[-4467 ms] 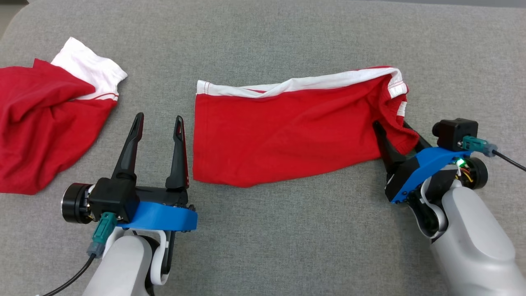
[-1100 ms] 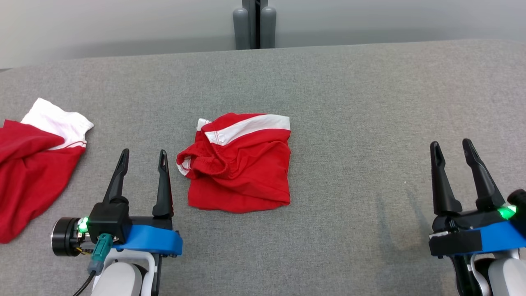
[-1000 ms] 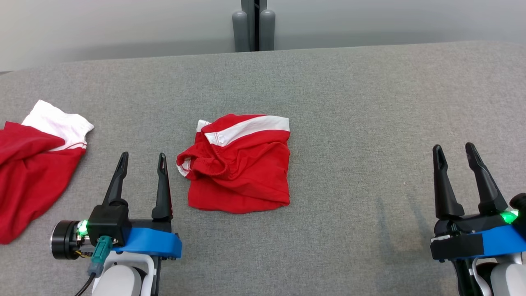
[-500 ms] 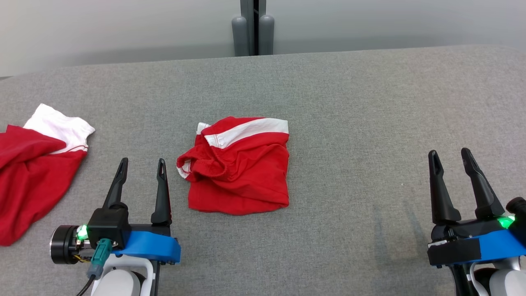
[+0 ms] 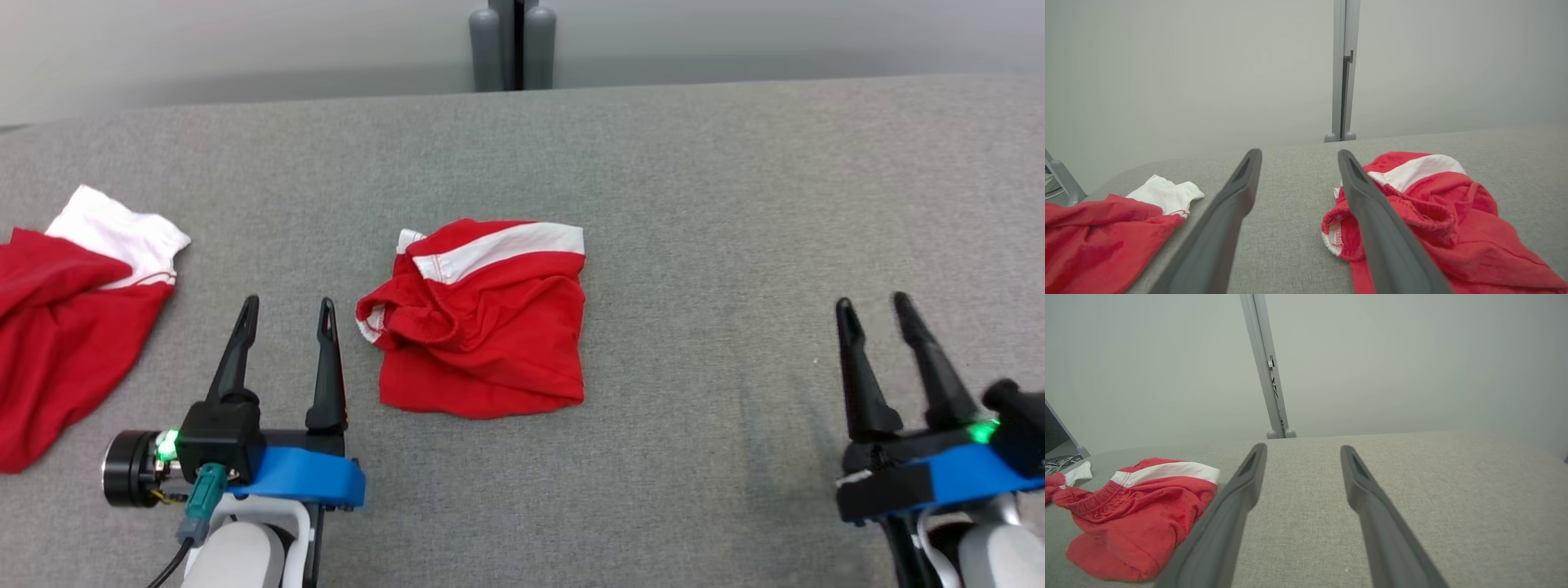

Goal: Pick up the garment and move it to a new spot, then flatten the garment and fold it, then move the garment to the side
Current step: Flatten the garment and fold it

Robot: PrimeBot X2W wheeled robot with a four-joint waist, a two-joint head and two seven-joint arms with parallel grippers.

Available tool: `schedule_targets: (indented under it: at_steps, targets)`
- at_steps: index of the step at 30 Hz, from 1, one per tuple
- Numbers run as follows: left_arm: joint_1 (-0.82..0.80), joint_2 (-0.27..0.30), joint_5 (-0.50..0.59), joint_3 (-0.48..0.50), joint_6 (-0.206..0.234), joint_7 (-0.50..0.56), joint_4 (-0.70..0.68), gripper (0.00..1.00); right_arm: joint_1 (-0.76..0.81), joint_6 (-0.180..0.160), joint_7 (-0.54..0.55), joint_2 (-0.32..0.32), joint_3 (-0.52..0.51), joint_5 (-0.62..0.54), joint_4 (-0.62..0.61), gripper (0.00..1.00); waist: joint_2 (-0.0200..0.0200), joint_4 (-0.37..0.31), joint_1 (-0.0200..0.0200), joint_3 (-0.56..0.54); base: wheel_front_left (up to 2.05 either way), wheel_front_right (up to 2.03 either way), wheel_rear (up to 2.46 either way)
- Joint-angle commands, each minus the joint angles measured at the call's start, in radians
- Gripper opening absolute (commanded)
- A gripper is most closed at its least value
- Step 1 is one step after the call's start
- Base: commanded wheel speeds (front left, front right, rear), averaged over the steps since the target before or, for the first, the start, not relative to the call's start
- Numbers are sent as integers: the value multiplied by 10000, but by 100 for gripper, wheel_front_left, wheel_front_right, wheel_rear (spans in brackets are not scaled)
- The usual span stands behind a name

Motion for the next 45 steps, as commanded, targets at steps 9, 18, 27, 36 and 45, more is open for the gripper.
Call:
schedule_targets:
  at_steps: [9,18,27,36,45]
  targets:
    - [-712,-127,100,-182,-68,-271,-70,100,-2221,5,530,-44,2581,267,1859,0,0,849,0,795,0,0,0]
    - [-935,-164,14,-130,-4,-456,111,100,-4490,5,725,398,4423,758,4548,0,0,1556,0,1085,0,0,0]
    - [-1113,-359,-26,-182,-7,-563,264,100,-5864,5,875,658,5701,1210,6546,0,0,1829,0,1230,0,0,0]
    - [-1224,-509,23,-261,-67,-613,396,100,-6463,5,809,680,7198,2414,7494,0,0,2008,0,1254,0,0,0]
    - [-1258,-651,56,-271,-143,-613,482,100,-6870,5,125,681,7944,3197,8042,0,0,2084,0,1268,0,0,0]
